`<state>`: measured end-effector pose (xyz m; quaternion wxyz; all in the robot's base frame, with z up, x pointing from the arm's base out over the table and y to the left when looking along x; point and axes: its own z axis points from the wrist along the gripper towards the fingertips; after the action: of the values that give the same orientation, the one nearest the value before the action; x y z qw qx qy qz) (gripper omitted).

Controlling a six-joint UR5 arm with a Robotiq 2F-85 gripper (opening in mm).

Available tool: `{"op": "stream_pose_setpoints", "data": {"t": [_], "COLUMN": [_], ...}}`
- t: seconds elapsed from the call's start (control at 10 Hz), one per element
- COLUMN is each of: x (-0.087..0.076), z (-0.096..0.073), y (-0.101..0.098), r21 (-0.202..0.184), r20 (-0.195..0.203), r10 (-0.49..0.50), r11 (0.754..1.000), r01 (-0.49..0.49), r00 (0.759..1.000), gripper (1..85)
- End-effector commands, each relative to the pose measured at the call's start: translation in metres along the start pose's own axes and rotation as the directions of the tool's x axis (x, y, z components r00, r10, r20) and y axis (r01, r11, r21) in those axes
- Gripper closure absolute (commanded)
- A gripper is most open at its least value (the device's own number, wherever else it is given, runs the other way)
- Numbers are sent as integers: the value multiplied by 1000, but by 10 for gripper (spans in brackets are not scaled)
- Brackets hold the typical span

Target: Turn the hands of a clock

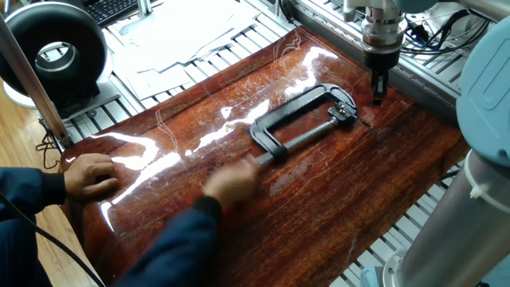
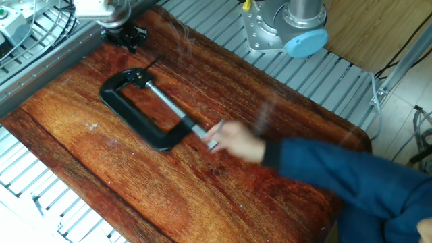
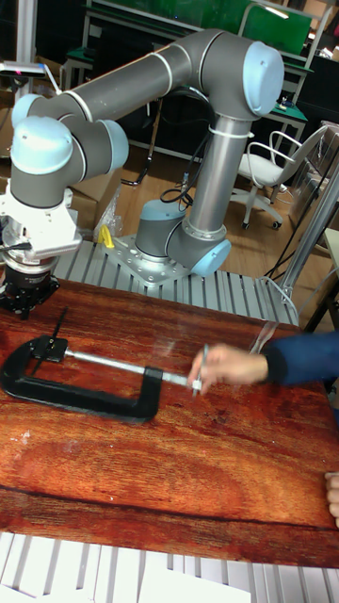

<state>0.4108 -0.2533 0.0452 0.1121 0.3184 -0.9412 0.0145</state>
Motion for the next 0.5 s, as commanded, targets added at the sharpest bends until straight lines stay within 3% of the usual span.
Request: {"op": "stream_pose_setpoints", "data": {"t": [0.0,0.2,0.4], "x": [0,-2,-9], "z": [-1,-1,-3], "y": [-2,1,19], "r21": [7,-7,-64], "r20": [2,12,41], "r10": [21,41,87], "r11": [1000,999,994], "r01": [-21,-41,-85], "r00": [1000,999,995], "gripper": [847,847,847]}}
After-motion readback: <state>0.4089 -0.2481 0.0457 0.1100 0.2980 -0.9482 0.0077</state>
